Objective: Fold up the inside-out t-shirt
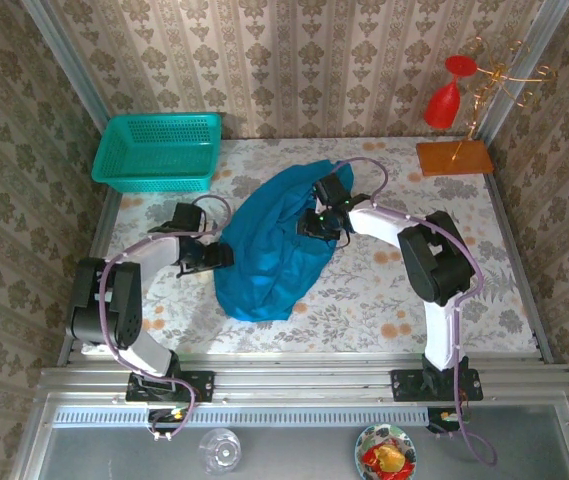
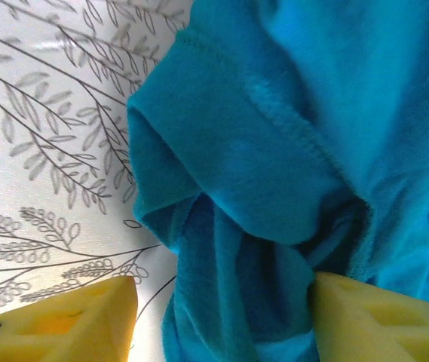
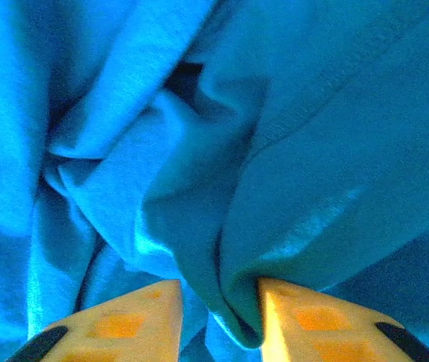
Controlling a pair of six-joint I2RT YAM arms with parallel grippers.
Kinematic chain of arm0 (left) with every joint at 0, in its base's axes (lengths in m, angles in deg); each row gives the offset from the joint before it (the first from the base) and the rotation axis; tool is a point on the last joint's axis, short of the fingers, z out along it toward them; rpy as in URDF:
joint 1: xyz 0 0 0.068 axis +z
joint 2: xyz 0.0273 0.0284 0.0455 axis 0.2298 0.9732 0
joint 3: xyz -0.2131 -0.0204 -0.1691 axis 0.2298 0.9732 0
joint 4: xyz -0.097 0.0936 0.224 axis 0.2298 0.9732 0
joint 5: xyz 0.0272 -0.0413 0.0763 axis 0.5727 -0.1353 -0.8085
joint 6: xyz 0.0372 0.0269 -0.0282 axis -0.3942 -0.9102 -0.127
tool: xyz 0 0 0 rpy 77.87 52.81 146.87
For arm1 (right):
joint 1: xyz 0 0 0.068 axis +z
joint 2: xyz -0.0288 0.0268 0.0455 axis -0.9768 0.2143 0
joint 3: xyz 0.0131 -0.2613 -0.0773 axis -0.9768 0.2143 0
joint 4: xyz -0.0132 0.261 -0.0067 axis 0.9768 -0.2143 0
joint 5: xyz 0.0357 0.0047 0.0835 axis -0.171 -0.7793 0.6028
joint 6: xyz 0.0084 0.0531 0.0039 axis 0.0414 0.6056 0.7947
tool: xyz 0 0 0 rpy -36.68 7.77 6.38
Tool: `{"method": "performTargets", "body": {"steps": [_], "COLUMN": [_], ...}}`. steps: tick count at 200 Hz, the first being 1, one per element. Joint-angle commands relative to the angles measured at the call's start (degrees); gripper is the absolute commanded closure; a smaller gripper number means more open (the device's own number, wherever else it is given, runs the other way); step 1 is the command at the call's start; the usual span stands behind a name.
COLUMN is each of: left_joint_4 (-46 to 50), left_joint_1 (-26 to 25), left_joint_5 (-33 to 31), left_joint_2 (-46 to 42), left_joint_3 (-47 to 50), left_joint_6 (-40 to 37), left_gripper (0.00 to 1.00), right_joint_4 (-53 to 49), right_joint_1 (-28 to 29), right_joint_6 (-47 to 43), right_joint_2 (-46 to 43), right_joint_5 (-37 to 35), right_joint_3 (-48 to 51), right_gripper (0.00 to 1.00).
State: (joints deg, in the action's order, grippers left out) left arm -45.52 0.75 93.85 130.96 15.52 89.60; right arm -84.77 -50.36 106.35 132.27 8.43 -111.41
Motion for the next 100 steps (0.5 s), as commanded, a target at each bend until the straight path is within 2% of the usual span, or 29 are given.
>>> {"method": "performTargets", "body": {"steps": [1,13,23,45,62,100], "left_joint_4": [-1.6,-2.2,-2.3,-1.3,-0.3,2.8], "left_joint_1": [0.2,0.2,0.2,0.3,0.4,4.1], "left_joint_5": [3.4,3.9,4.2,6.5,7.6,10.7], "left_joint_2": [0.4,0.2,0.2,-2.0,-6.9,-19.7], "left_joint_3": [0.9,1.2,1.1,-0.1,-1.9,-11.2], "left_joint_6": [1.4,1.7,1.7,1.4,1.4,1.9], "left_gripper": [0.40,0.45,0.55,0.85,0.99,1.00], "right_joint_4": [-0.5,-0.6,-1.2,-4.8,-5.6,-10.5], "right_joint_1": [-0.4,-0.8,-1.1,-2.2,-3.6,-9.0], "right_joint_6": [0.0,-0.3,-0.8,-2.5,-3.4,-4.7], "right_joint_2": [-0.9,-2.1,-3.8,-8.5,-13.6,-20.4], "right_joint_5": [-0.9,-1.4,-1.8,-2.9,-3.2,-0.6], "right_joint_3": [-2.1,-2.6,-3.3,-5.9,-7.0,-13.6], "right_gripper": [0.83,0.92,1.00,1.00,1.00,1.00]}}
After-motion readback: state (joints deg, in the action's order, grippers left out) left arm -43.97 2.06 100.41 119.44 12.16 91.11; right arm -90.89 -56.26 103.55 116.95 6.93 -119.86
